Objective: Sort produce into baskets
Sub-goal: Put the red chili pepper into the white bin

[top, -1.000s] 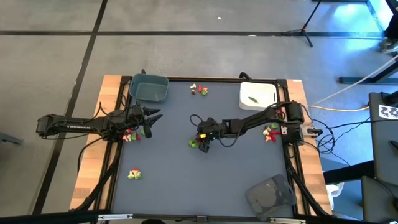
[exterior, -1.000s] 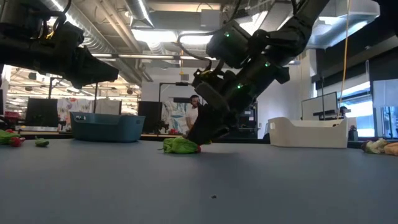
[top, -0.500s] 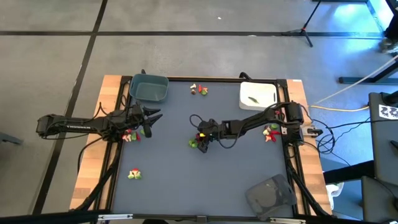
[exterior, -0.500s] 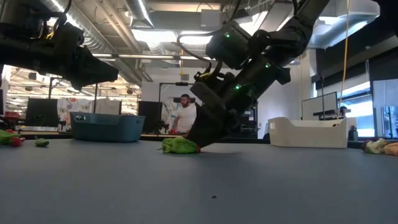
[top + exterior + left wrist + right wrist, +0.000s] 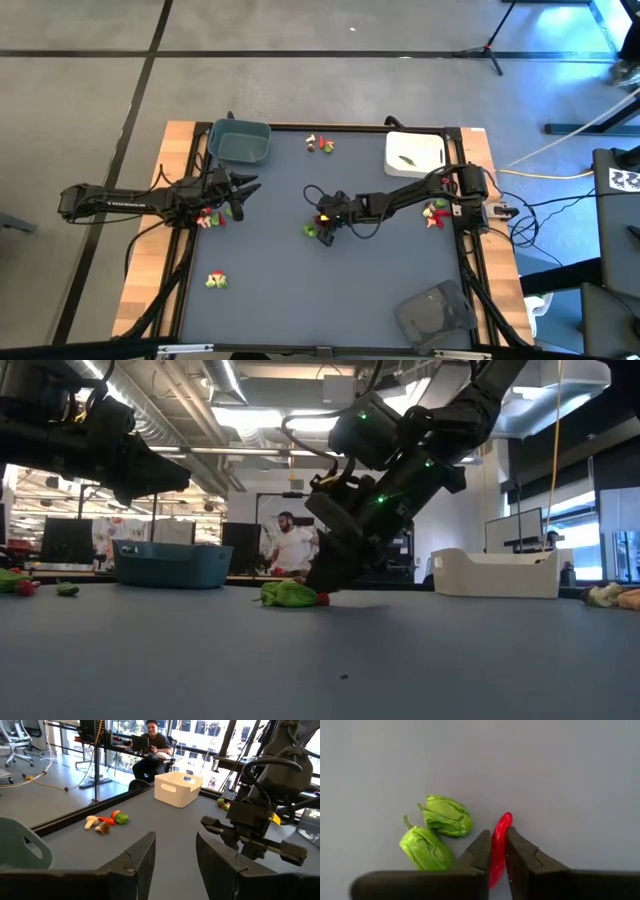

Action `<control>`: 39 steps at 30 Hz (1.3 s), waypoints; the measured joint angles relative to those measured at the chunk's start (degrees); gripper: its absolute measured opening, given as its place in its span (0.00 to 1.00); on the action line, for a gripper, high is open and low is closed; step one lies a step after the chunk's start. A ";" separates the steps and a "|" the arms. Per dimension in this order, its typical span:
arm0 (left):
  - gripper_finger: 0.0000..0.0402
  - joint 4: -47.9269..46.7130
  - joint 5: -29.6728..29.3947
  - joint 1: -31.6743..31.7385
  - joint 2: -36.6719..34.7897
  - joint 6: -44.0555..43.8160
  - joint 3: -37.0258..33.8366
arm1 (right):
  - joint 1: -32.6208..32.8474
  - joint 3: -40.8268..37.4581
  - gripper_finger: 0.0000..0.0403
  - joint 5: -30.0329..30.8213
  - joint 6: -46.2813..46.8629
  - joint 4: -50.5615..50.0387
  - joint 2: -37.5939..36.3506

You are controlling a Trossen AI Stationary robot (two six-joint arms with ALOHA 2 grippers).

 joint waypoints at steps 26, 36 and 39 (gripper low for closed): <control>0.34 -0.15 -0.02 0.00 -0.01 0.66 0.00 | -1.29 -0.37 0.01 1.61 -13.88 -20.74 -19.22; 0.34 -0.16 -0.14 0.00 0.01 0.22 0.01 | -9.40 -0.28 0.01 3.02 -18.34 -36.10 -31.90; 0.34 -0.13 -0.19 0.00 0.01 0.54 0.01 | -13.83 -0.28 0.01 3.77 -19.73 -40.10 -35.22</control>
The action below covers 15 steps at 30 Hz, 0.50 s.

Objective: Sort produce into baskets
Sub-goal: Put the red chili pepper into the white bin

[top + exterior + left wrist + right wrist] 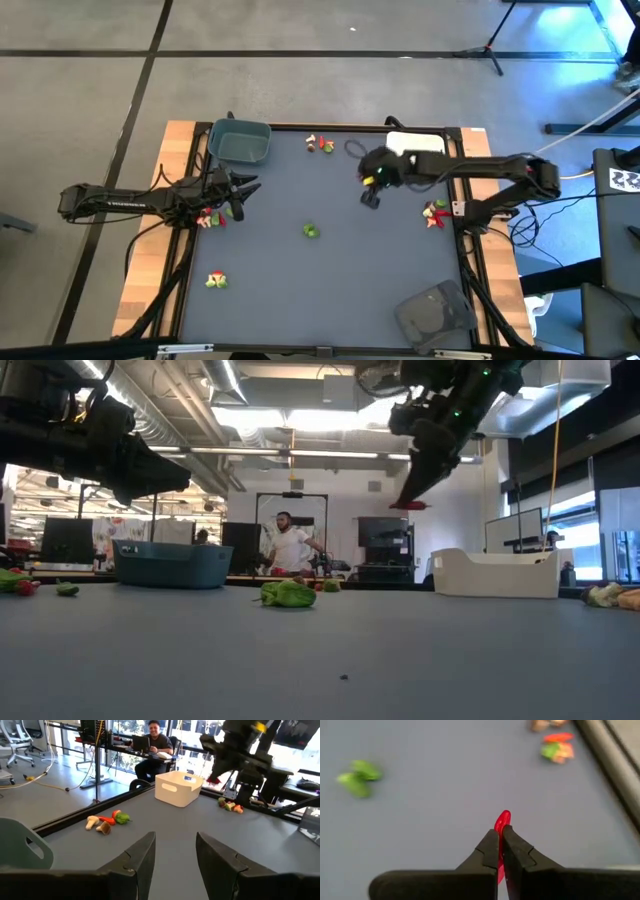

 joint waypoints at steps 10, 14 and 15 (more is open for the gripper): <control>0.34 0.11 -0.05 0.00 -0.01 1.98 0.00 | -12.88 0.02 0.01 1.07 -5.50 -7.07 -6.38; 0.34 0.08 -0.05 0.00 -0.02 2.00 0.00 | -16.85 -0.11 0.03 2.14 -5.81 -8.95 -6.49; 0.34 0.08 -0.05 0.00 -0.02 2.00 0.00 | -17.75 -0.56 0.03 2.14 -5.95 -8.93 -6.49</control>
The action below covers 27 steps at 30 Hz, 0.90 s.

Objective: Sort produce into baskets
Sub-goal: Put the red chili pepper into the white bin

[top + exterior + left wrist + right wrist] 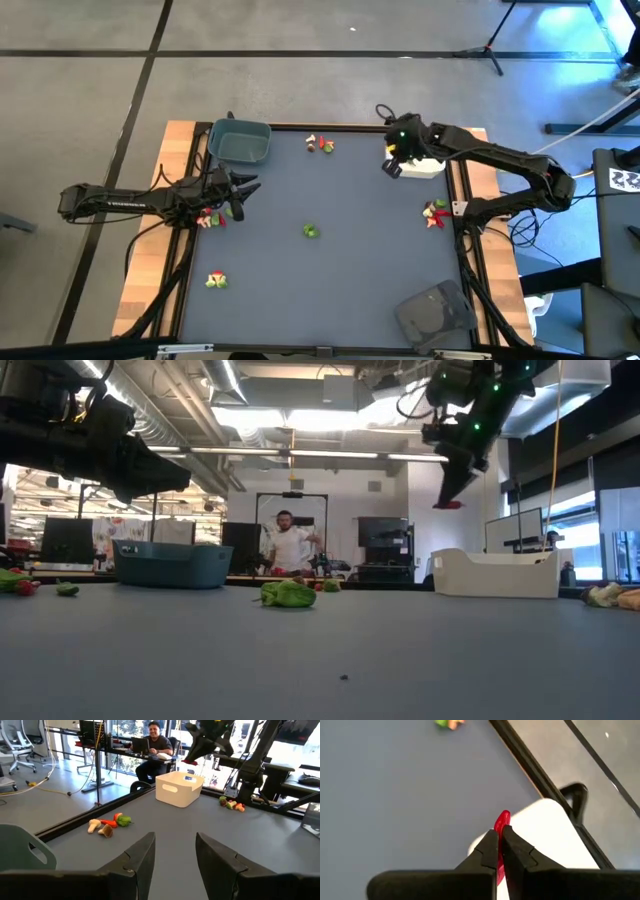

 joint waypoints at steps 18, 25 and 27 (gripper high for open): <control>0.34 0.00 0.00 0.00 0.00 -0.15 0.00 | -14.80 -13.98 0.03 -0.08 -0.62 3.23 0.00; 0.34 0.00 0.02 0.00 0.00 -0.85 0.00 | -19.11 -16.74 0.04 -1.11 -0.68 4.45 0.00; 0.34 0.00 0.02 0.00 0.00 -0.85 0.00 | -19.63 -17.00 0.04 -1.40 0.19 4.62 0.02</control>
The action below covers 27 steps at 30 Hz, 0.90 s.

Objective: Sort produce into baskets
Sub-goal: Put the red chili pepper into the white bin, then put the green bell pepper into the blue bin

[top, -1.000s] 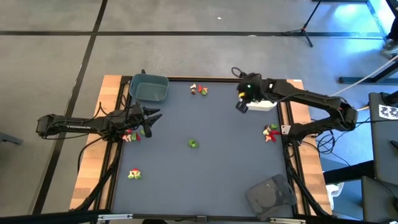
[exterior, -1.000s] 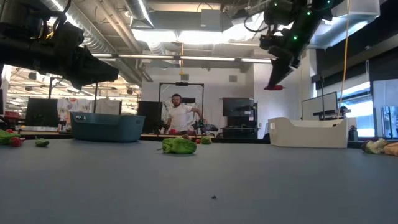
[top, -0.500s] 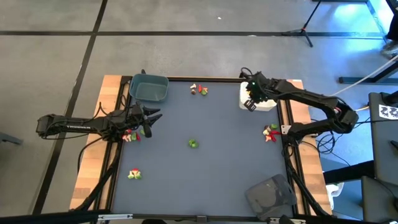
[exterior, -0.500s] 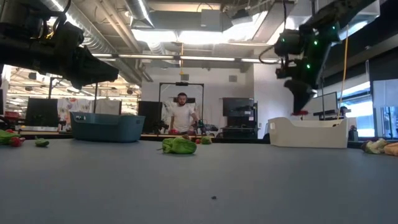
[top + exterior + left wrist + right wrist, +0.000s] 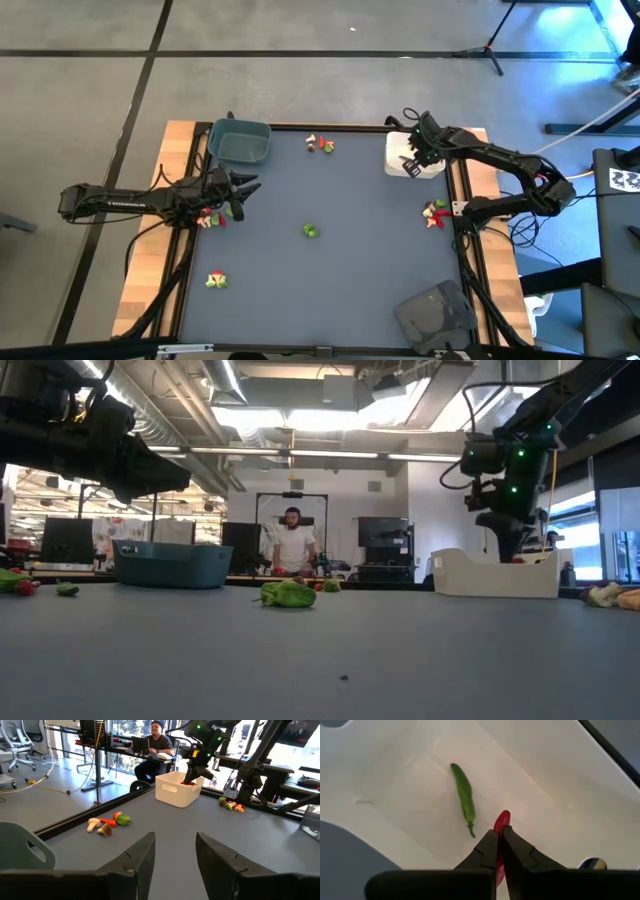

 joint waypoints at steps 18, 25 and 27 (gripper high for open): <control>0.34 0.00 0.00 0.00 0.02 0.02 0.00 | 0.15 -0.01 0.31 -0.26 1.76 0.97 0.01; 0.34 0.00 0.00 0.00 0.00 0.02 -0.02 | 0.22 2.01 0.39 -2.97 1.73 1.10 0.03; 0.34 0.00 0.00 0.00 0.00 0.04 -0.01 | 0.22 3.47 0.39 -4.45 1.75 0.79 0.03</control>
